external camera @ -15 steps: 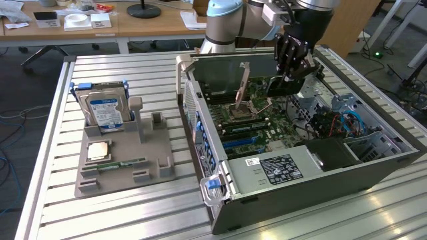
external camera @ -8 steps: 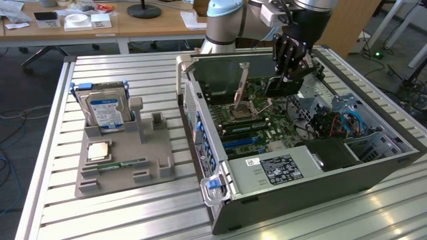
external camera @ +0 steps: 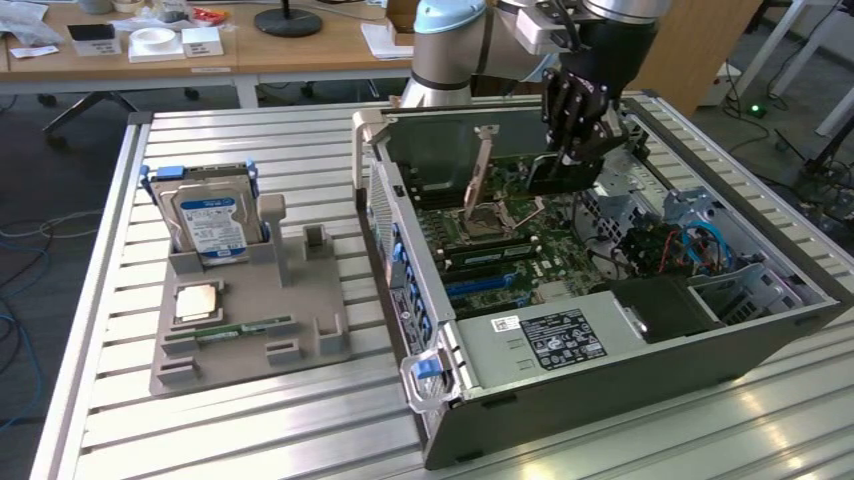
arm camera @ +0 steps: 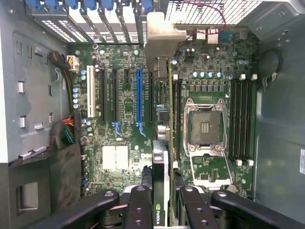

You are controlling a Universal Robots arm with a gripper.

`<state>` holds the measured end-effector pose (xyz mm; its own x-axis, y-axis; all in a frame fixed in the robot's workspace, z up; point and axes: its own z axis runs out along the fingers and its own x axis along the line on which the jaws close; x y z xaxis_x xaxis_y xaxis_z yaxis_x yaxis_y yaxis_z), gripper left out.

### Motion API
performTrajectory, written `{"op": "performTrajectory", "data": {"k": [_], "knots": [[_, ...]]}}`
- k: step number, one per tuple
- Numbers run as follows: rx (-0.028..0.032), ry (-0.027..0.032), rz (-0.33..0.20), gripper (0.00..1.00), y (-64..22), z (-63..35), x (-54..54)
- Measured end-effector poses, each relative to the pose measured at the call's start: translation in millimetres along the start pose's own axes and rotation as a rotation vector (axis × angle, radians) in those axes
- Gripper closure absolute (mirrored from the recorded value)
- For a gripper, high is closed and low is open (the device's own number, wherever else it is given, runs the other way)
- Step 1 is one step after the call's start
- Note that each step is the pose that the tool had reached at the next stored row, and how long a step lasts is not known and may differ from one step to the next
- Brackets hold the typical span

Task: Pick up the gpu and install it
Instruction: 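Insert the gpu into the slot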

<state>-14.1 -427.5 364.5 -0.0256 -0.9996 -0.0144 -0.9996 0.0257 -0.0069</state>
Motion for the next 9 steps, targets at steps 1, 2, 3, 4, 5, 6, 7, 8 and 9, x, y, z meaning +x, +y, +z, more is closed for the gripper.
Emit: {"op": "performTrajectory", "data": {"k": [1,2,3,4,5,6,7,8,9], "knots": [[0.0009,0.0001,0.000,0.73,0.4,1.1,0.2],[0.0014,0.0000,0.000,0.73,0.7,2.5,0.4],[0.0018,0.0000,-0.001,0.73,0.9,3.9,0.7],[0.0019,0.0000,-0.001,0.73,1.1,5.4,0.9],[0.0020,0.0001,-0.001,0.73,1.4,7.0,1.3],[0.0021,0.0001,-0.001,0.73,1.7,8.6,1.5],[0.0020,0.0000,-0.002,0.73,2.0,10.4,1.8],[0.0021,0.0002,-0.002,0.73,2.3,11.9,2.0],[0.0021,0.0001,-0.002,0.73,2.6,13.4,2.2]]}}
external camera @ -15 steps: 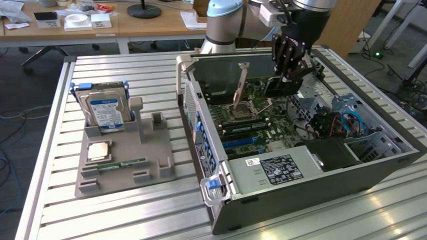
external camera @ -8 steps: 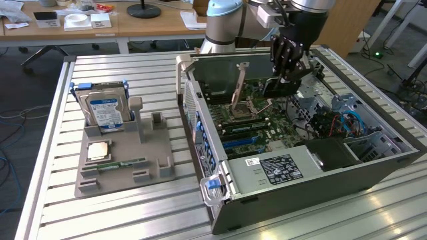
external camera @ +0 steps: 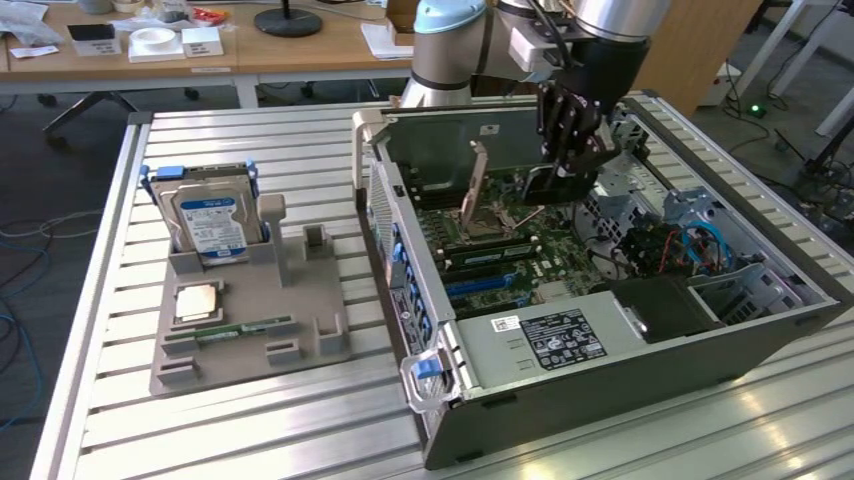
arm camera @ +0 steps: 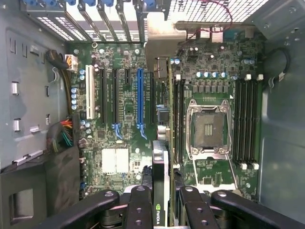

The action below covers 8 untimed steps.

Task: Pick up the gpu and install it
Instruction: 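Insert the gpu into the slot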

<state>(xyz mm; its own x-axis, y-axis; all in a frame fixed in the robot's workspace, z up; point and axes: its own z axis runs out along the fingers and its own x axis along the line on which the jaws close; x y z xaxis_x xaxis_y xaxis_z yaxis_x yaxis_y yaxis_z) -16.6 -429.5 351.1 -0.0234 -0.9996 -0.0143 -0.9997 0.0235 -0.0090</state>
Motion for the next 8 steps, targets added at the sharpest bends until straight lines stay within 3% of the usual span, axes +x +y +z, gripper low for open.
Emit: {"op": "performTrajectory", "data": {"k": [8], "knots": [[0.0001,0.0000,-0.002,0.73,2.2,9.0,2.0]]}}
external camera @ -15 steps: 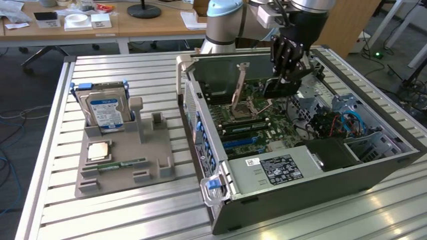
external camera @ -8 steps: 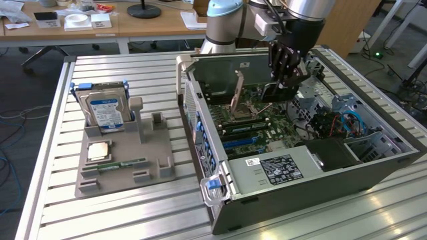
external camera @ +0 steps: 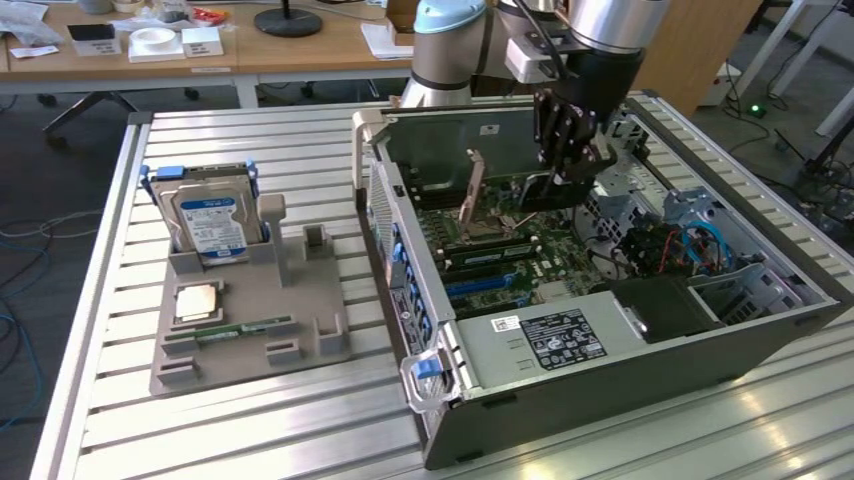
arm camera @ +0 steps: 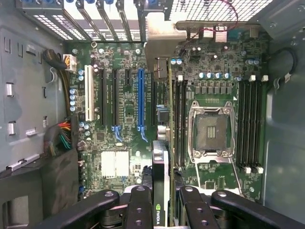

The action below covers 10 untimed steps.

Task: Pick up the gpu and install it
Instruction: 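Insert the gpu into the slot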

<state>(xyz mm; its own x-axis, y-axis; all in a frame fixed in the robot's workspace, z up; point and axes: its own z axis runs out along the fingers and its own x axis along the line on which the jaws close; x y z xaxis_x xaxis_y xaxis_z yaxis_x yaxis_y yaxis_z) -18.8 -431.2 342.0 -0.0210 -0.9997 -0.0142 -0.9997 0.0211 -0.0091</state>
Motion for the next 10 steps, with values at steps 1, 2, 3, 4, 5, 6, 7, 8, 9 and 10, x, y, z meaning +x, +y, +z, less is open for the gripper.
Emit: {"op": "performTrajectory", "data": {"k": [1,2,3,4,5,6,7,8,9,10], "knots": [[-0.0001,0.0001,0.000,0.73,0.3,0.6,0.8],[-0.0001,0.0001,-0.001,0.73,0.5,1.1,1.6],[0.0000,0.0000,-0.001,0.73,0.5,1.6,2.7],[-0.0001,0.0000,-0.002,0.73,0.6,2.0,4.3],[-0.0001,-0.0001,-0.002,0.73,0.6,2.2,6.0],[0.0000,-0.0002,-0.002,0.73,0.7,2.4,7.7],[-0.0001,-0.0002,-0.003,0.73,0.7,2.5,9.4],[-0.0001,-0.0002,-0.003,0.73,0.7,2.6,11.0],[-0.0001,-0.0002,-0.003,0.73,0.7,2.8,12.2],[0.0000,-0.0003,-0.003,0.73,0.9,3.3,12.9]]}}
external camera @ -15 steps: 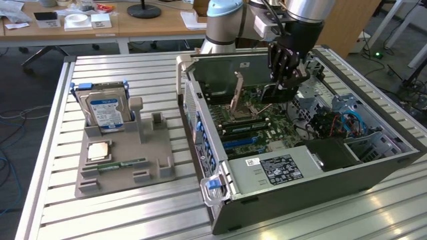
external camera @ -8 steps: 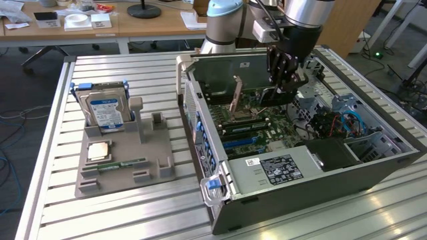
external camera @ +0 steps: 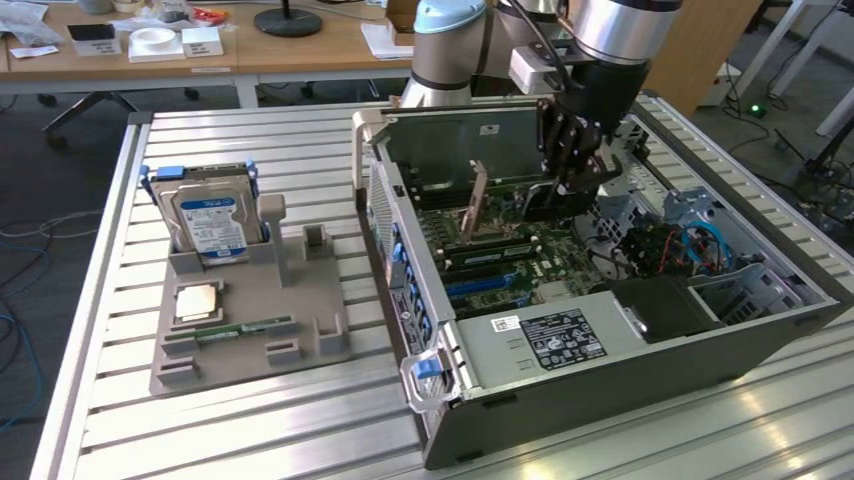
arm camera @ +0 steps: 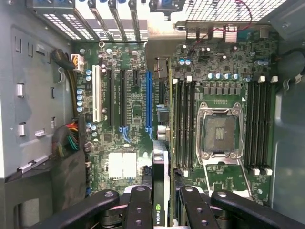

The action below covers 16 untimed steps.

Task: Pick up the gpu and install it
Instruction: 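Insert the gpu into the slot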

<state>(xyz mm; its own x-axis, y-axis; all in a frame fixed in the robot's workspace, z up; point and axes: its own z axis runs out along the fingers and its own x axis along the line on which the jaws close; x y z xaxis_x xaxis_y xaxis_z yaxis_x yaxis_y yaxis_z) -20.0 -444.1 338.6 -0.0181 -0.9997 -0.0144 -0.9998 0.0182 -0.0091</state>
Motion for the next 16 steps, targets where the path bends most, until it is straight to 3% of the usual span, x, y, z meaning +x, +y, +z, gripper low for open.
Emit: {"op": "performTrajectory", "data": {"k": [16], "knots": [[-0.0001,0.0000,-0.005,0.73,3.1,18.1,5.4]]}}
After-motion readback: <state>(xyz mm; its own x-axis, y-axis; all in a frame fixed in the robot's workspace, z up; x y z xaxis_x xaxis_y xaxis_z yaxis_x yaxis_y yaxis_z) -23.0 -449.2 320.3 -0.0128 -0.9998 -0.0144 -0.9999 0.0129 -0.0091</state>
